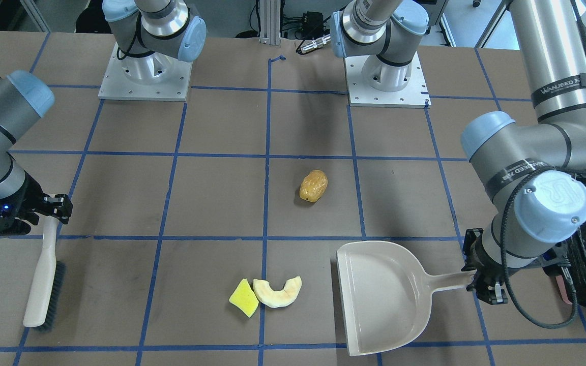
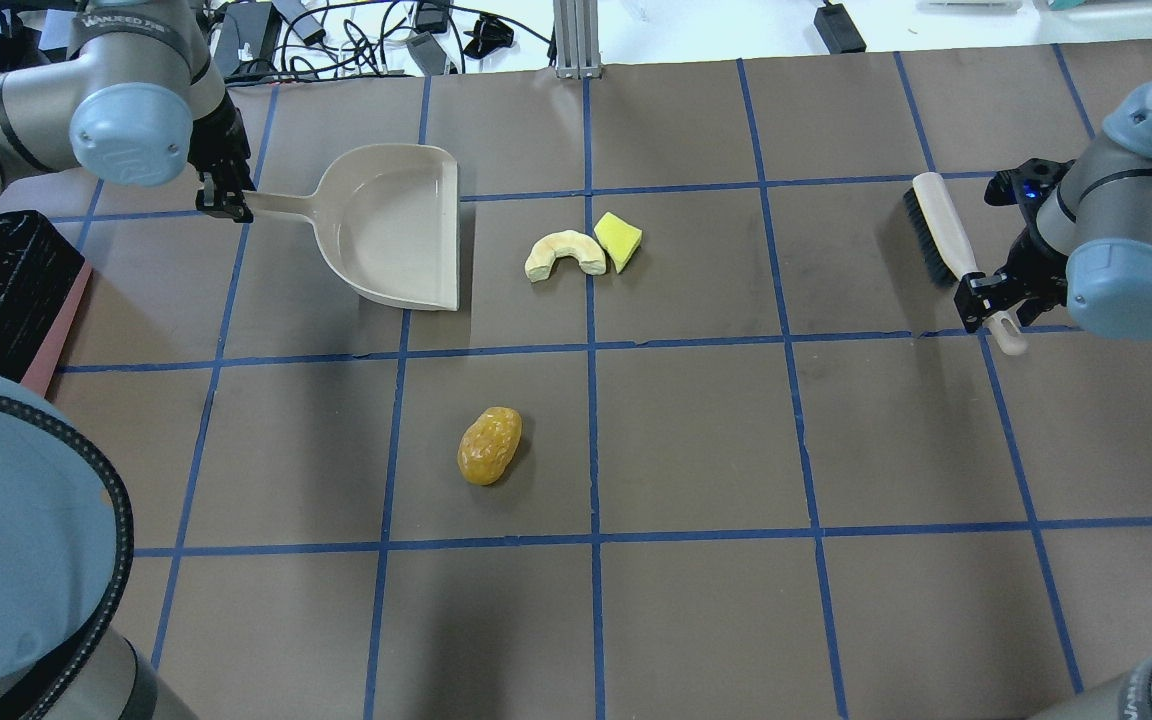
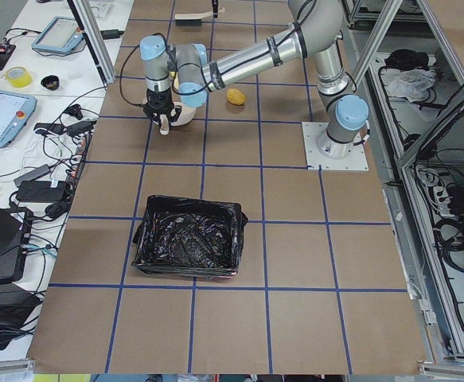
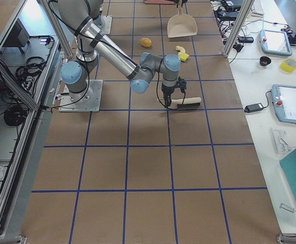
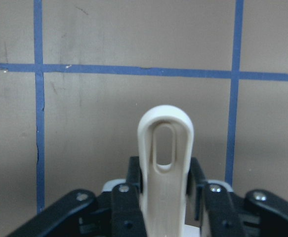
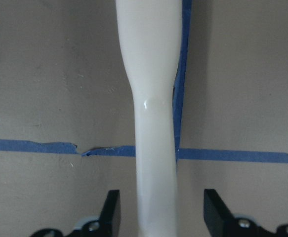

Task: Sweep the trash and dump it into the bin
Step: 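Lift the brush with the right gripper toward the sponge while the left positions the dustpan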

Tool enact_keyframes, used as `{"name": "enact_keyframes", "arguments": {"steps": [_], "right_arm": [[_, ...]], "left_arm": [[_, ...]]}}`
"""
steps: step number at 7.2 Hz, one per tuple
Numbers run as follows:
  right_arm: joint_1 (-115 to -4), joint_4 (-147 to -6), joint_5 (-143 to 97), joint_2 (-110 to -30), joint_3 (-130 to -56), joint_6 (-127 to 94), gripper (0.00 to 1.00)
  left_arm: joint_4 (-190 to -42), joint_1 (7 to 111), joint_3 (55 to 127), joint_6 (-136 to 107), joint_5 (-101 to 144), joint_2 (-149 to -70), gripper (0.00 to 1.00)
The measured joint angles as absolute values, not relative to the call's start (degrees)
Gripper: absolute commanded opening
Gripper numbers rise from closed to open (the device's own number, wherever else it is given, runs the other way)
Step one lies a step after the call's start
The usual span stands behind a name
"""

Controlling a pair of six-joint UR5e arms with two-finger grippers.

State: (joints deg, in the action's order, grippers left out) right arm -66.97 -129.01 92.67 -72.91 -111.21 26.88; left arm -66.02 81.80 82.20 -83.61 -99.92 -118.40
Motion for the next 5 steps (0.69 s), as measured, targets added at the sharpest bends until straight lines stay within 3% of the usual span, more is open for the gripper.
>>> {"name": "enact_keyframes", "arguments": {"steps": [4, 5], "right_arm": [[-67.0, -129.1, 89.7, -73.0, -111.2, 27.2, 0.02], [-67.0, -129.1, 89.8, -73.1, -111.1, 27.3, 0.01]], "left_arm": [[-70.4, 87.1, 81.6, -88.7, -100.3, -120.4, 0.0], [-70.9, 87.6, 81.7, -89.2, -100.6, -121.0, 0.0]]}}
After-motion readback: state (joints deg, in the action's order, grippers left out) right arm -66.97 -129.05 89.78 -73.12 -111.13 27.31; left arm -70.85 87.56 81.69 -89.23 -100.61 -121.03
